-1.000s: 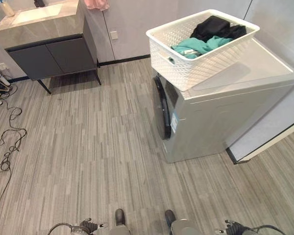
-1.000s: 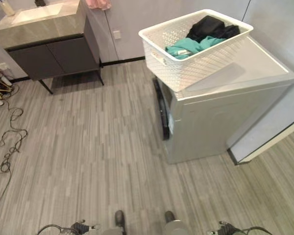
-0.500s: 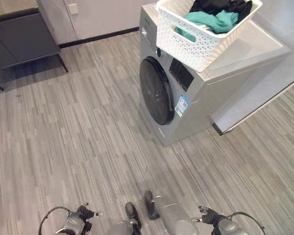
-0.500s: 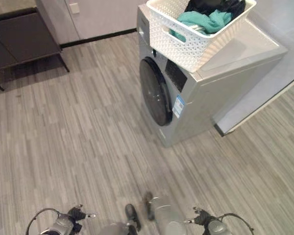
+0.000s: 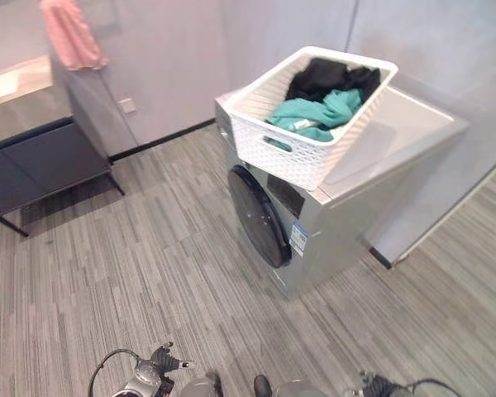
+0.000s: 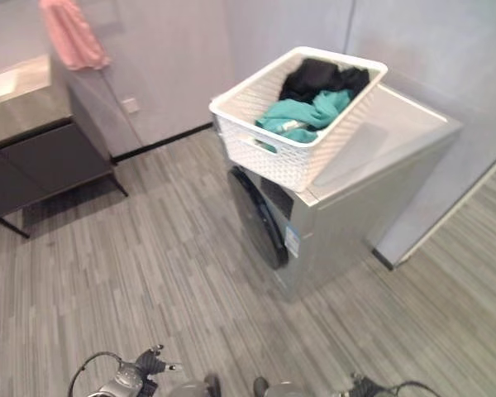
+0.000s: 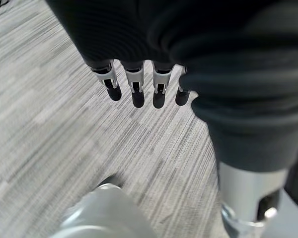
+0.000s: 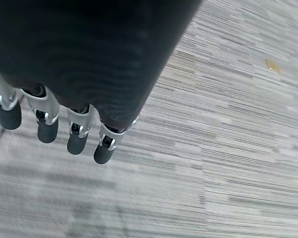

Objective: Grab the laundry basket,head to the washer,open it,put in the laundry and shut it.

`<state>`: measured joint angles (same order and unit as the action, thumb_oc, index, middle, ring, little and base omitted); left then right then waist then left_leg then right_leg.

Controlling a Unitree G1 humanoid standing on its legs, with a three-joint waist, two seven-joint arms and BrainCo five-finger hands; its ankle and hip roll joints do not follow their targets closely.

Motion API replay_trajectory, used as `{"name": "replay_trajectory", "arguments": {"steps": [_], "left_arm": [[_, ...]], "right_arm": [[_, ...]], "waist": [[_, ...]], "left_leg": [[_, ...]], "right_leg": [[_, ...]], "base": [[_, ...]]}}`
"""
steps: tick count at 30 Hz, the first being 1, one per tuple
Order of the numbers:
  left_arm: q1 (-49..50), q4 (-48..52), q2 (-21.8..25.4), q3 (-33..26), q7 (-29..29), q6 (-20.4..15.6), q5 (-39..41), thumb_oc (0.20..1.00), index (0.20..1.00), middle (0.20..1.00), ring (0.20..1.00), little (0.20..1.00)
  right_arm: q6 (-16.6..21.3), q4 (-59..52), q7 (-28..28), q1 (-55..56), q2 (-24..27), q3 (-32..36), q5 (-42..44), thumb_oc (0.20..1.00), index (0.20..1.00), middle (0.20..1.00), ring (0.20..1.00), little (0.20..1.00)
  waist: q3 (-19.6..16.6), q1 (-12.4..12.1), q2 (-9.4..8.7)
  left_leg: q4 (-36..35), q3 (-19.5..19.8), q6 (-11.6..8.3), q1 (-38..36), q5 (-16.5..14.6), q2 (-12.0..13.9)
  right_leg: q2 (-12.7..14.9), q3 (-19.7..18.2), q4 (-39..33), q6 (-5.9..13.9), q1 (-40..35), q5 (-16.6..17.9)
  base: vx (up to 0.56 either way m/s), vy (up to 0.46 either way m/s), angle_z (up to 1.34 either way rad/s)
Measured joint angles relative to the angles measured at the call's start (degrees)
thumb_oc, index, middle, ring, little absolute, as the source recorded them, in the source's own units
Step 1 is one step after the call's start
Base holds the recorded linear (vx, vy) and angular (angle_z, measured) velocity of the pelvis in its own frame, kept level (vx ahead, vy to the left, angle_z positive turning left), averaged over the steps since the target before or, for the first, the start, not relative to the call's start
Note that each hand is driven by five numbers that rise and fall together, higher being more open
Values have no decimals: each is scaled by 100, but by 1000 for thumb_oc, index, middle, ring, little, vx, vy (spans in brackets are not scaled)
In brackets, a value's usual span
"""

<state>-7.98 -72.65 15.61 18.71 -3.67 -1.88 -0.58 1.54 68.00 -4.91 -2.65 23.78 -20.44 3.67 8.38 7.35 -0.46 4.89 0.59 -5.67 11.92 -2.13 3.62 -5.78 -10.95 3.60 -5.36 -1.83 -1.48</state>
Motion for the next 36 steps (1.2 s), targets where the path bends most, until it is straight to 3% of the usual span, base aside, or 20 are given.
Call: {"name": "replay_trajectory", "arguments": {"steps": [1,4,7,10,13,14,15,16,18,19,22,24,28,29,30,31,32,33,35,36], "left_arm": [[2,-89,6,-15,-8,-7,5,1000,1000,1000,1000,1000],[109,-138,48,-137,-23,-16,22,1000,1000,1000,1000,1000],[197,-153,26,-269,-64,-46,58,1000,1000,1000,1000,1000],[163,-146,-27,-215,-68,-70,58,1000,1000,1000,1000,1000],[0,-141,-84,-69,-81,-110,58,1000,1000,1000,1000,1000],[-22,-111,-80,25,-90,-124,57,1000,1000,1000,1000,1000],[-138,-31,-34,71,-118,-144,55,1000,1000,1000,1000,1000],[-326,31,10,404,-187,-122,36,1000,1000,1000,1000,1000],[-274,224,-5,509,-212,-173,13,1000,1000,1000,1000,1000],[-549,253,-4,562,-234,-160,-5,1000,1000,1000,1000,1000],[-631,283,59,736,-236,-251,-57,1000,1000,1000,1000,1000],[-650,319,59,715,-234,-247,-191,1000,1000,1000,1000,1000],[-221,20,141,534,-213,-225,-278,1000,1000,1000,1000,1000],[8,10,311,468,-173,-203,-279,1000,1000,1000,1000,1000],[48,-21,243,359,-199,-120,-270,1000,1000,1000,1000,1000],[26,-50,188,233,-202,-82,-296,1000,1000,1000,1000,1000],[20,-48,183,235,-193,-76,-302,1000,1000,1000,1000,1000],[-85,9,156,236,-118,-106,-446,1000,1000,1000,1000,1000],[-31,45,146,237,-98,-118,-447,1000,1000,1000,1000,1000],[-37,77,153,231,-98,-112,-445,1000,1000,1000,1000,1000]], "right_arm": [[-2,-12,10,2,18,1,-5,1000,1000,1000,1000,1000],[1,-244,110,13,80,-40,-156,1000,1000,1000,1000,1000],[-2,-263,127,45,136,-1,-374,1000,1000,1000,1000,1000],[-5,-109,134,63,263,26,-472,1000,1000,1000,1000,1000],[-23,152,172,332,295,195,-464,1000,1000,1000,1000,1000],[-24,146,179,361,357,185,-464,1000,1000,1000,1000,1000],[-23,209,229,414,283,189,-450,1000,1000,1000,1000,1000],[3,352,232,380,169,417,-422,1000,1000,1000,1000,1000],[-14,321,230,361,143,555,-336,1000,1000,1000,1000,1000],[-35,284,233,207,71,450,-334,1000,1000,1000,1000,1000],[-9,-57,229,111,-116,172,-341,1000,1000,1000,1000,1000],[12,-163,232,68,-179,121,-334,1000,1000,1000,1000,1000],[88,-163,231,-98,-308,117,-221,1000,1000,1000,1000,1000],[115,-134,222,-42,-460,87,-221,1000,1000,1000,1000,1000],[122,-165,241,-12,-422,65,-224,1000,1000,1000,1000,1000],[143,-147,240,68,-319,-33,-224,1000,1000,1000,1000,1000],[143,-160,234,107,-309,-43,-225,1000,1000,1000,1000,1000],[103,-102,220,253,-282,-22,-221,1000,1000,1000,1000,1000],[103,-73,227,284,-208,8,-221,1000,1000,1000,1000,1000],[101,30,228,288,-192,7,-220,1000,1000,1000,1000,1000]], "waist": [[31,-24,64],[131,-40,164],[207,-53,123],[173,-4,349],[123,146,565],[171,138,670],[224,205,552],[310,184,436],[263,69,526],[321,157,436],[415,27,215],[419,3,180],[383,-122,103],[248,-262,-446],[242,-257,-361],[216,-152,-177],[207,-128,-142],[165,-92,-84],[115,-89,41],[96,-52,105]], "left_leg": [[-615,252,-59,41,308,116],[-722,355,-132,242,587,450],[-488,390,-90,176,649,448],[-311,487,-78,92,656,387],[-280,-38,87,-145,770,280],[-326,-117,341,-307,1064,332],[-284,-141,170,-386,907,128],[25,-426,384,-277,846,-57],[55,-555,550,-242,508,-168],[294,-766,763,-41,290,-417],[51,-1001,867,-132,363,-640],[-80,-1040,1019,-129,347,-678],[-506,-1355,735,-404,394,-648],[218,-1683,736,-205,62,-945],[1464,-1605,948,42,-345,-613],[2053,-1465,779,130,-987,-342],[2039,-1397,744,123,-1067,-291],[1252,-1298,603,-246,-909,-476],[768,-1365,593,-481,-617,-525],[737,-1356,415,-541,-519,-529]], "right_leg": [[-89,-161,-18,29,-52,-10],[-245,-533,-111,103,-321,-56],[-175,-1002,-220,199,-572,-96],[-60,-1381,-189,349,-603,-263],[133,-1445,-119,601,-713,-587],[106,-1403,80,725,-684,-779],[288,-1418,328,753,-607,-986],[490,-1492,772,912,-377,-1071],[620,-1295,1282,1196,-25,-1264],[916,-966,1747,1256,408,-1354],[1386,397,2434,1330,1045,-1336],[1148,323,2268,1419,1116,-1403],[-186,314,2697,1029,1477,-1612],[222,839,1923,81,1551,-970],[294,1157,2245,-3,1736,-1086],[228,1299,2420,6,1765,-1250],[202,1309,2435,16,1768,-1278],[172,1002,2328,224,1735,-1219],[150,1014,2076,268,1581,-1091],[143,997,1842,251,1461,-1050]], "base": [[246,189,-83],[273,268,-81],[218,318,-90],[188,431,-84],[82,345,-26],[125,559,-19],[86,396,-44],[46,278,-79],[12,456,-101],[-46,414,-67],[1,307,-51],[124,514,-21],[151,192,-37],[242,27,-53],[315,59,-24],[107,43,16],[165,45,47],[160,9,22],[157,-25,-5],[85,-27,5]]}}
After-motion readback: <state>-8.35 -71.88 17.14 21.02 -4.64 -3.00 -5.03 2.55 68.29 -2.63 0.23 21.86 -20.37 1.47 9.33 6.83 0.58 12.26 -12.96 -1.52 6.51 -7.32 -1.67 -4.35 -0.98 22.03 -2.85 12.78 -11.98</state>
